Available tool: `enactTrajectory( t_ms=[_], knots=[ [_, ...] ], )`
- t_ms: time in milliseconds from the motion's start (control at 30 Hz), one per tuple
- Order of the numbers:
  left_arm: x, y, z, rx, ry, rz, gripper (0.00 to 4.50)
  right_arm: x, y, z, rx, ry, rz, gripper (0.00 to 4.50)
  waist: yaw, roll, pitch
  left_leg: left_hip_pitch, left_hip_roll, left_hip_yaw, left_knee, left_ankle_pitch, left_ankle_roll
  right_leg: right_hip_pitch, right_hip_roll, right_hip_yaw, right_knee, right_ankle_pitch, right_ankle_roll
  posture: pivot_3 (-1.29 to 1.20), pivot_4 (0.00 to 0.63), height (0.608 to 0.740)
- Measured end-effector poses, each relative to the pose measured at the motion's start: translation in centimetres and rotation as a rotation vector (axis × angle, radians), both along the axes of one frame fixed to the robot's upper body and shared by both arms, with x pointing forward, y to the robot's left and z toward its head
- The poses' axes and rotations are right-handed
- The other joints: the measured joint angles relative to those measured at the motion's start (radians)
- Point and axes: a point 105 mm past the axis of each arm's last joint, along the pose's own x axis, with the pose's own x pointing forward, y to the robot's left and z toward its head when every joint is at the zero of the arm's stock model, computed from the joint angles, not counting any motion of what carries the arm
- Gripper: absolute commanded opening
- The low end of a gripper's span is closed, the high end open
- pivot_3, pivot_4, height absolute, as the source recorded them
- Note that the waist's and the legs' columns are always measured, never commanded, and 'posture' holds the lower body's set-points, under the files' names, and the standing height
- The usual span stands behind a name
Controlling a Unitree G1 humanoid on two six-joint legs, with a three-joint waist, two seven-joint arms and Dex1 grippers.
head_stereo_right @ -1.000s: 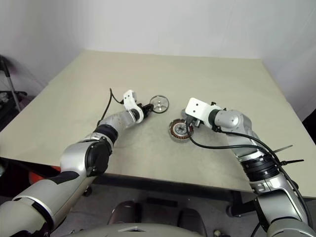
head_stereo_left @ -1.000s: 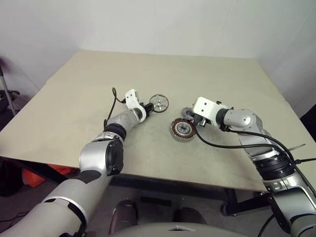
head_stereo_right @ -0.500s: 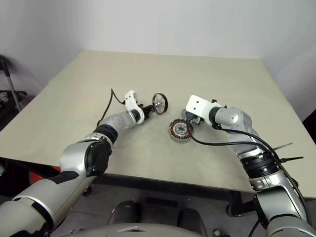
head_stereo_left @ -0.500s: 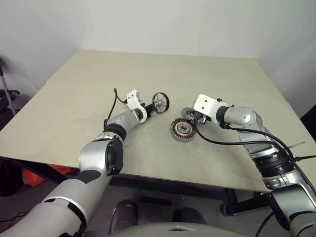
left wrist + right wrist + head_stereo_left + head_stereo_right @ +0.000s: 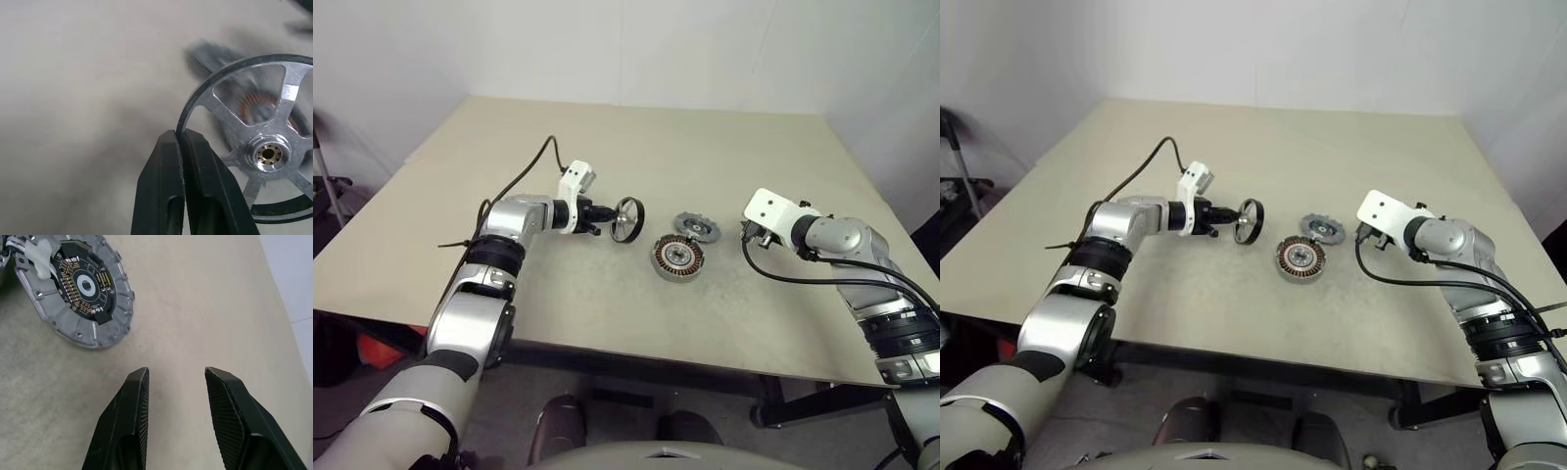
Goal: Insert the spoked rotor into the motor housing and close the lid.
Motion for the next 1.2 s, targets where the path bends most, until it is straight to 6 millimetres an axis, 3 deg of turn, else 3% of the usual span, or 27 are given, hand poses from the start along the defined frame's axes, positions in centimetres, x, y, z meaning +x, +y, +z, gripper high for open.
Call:
enactTrajectory(
  t_ms=[100,233,500,600,833,1200],
  knots=[
    [-0.7,-0.9,-0.4,0.101,-0.055,-0.124,0.02,0.0,0.0,0.1,0.001,-0.008,-0.002,1.82,0.000,0.000,0.000,0.000,0.000,0.000,0.000,0.000,-0.001,0.000,0.000,0.000,0.000,0.000,0.000,0.00,0.000,0.740],
    [-0.2,-2.2,-0.5,0.212,-0.185,-0.236,0.02,-0.6,0.1,-0.2,0.007,-0.009,-0.004,1.82,0.002,0.000,0.000,0.000,0.000,0.000,0.000,0.000,-0.001,0.000,0.000,0.000,0.000,0.000,0.000,0.00,0.000,0.740],
    [0.6,-7.1,2.7,0.282,-0.431,-0.431,0.02,-1.8,-0.1,-0.8,0.019,-0.007,-0.047,1.82,0.021,0.000,0.000,0.000,-0.001,0.000,0.000,0.000,0.000,0.000,0.000,0.000,0.000,0.000,0.000,0.00,0.000,0.740],
    [0.4,-7.8,3.0,0.301,-0.471,-0.486,0.02,-2.1,-0.2,-0.7,0.028,-0.019,-0.069,1.82,0.022,0.000,0.000,0.001,-0.001,0.000,0.000,0.000,0.000,0.000,0.000,0.000,0.000,0.000,0.000,0.00,0.000,0.740],
    [-0.5,-8.5,1.0,0.413,-0.493,-0.615,0.02,-3.6,-0.5,-1.6,0.045,-0.009,-0.123,1.82,0.042,0.000,0.000,0.001,-0.001,0.000,0.000,0.000,0.000,0.001,-0.001,0.000,0.000,0.000,0.000,0.00,0.000,0.740],
    [-0.4,-10.9,1.8,0.458,-0.585,-0.611,0.02,-5.6,-1.6,-2.1,0.055,-0.007,-0.205,1.82,0.047,0.000,0.000,0.002,-0.001,0.000,0.000,0.000,0.000,0.001,-0.001,0.000,0.000,0.000,0.001,0.00,0.000,0.740]
  ],
)
